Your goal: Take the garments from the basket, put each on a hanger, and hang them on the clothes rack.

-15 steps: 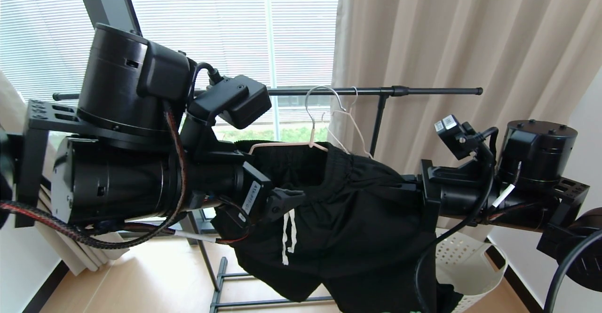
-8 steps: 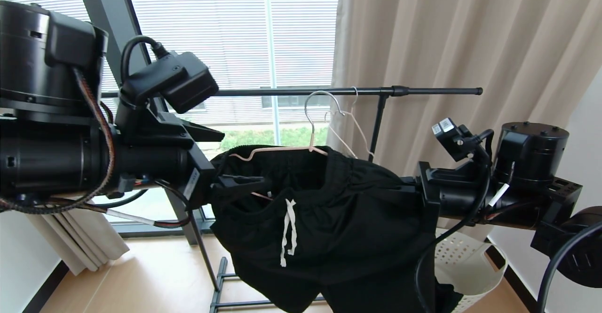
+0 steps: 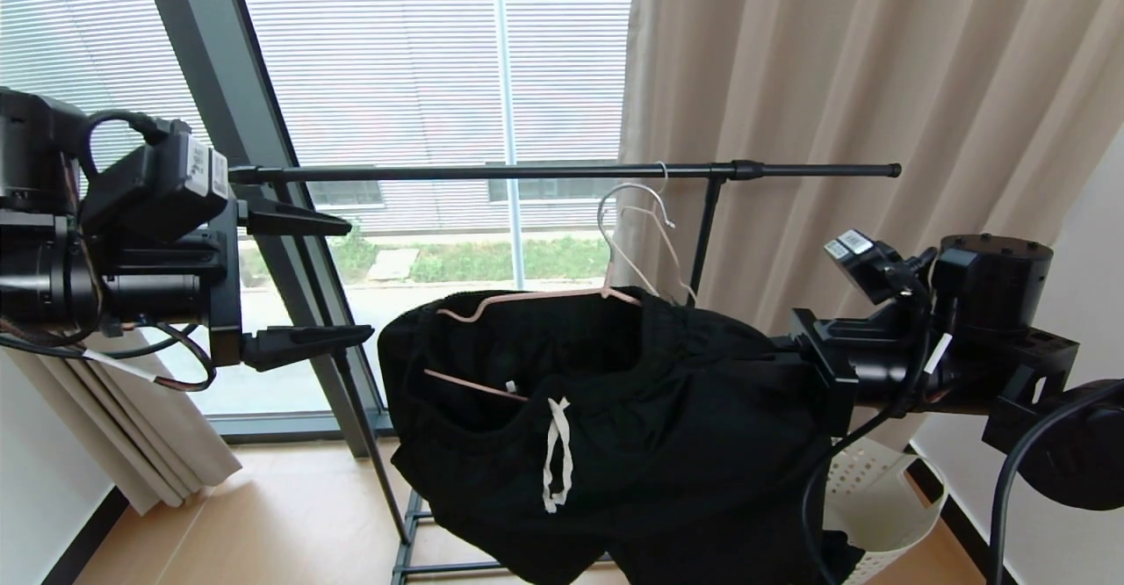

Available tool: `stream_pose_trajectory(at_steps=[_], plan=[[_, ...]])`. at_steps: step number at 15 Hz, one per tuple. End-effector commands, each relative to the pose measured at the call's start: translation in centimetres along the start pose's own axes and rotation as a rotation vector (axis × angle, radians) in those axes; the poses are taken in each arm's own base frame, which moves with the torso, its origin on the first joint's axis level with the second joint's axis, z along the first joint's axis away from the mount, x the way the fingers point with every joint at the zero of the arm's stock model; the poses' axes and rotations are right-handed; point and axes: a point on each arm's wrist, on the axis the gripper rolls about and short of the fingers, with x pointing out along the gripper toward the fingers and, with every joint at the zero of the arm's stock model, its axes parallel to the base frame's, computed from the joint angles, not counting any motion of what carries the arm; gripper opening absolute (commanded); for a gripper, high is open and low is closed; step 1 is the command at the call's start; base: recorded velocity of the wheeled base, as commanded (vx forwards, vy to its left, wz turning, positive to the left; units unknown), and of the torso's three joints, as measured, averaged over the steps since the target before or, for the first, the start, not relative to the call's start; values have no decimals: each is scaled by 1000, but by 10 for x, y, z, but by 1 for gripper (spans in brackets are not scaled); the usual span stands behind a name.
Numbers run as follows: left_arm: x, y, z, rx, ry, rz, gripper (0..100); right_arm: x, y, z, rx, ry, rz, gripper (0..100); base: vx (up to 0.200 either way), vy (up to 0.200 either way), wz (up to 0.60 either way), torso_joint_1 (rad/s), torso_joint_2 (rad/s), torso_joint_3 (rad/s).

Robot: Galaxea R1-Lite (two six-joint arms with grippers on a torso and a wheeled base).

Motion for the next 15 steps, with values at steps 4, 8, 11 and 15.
stream_pose_trajectory(at_steps=[4,8,11,15], plan=[[22,-10,-46,-6,43,-98,100,-8,-6,-2,13,-2,8,0,0,0,0,0,0,0],[47,-7,-47,29,43,-103,100,-9,-3,-3,1,-7,30,0,0,0,0,0,0,0],[71,-5,-42,22,62,-55,100,-10,0,-5,-9,-10,59,0,0,0,0,0,0,0],[94,-6,-23,-42,79,-22,100,-11,1,-7,-10,-10,73,0,0,0,0,0,0,0]])
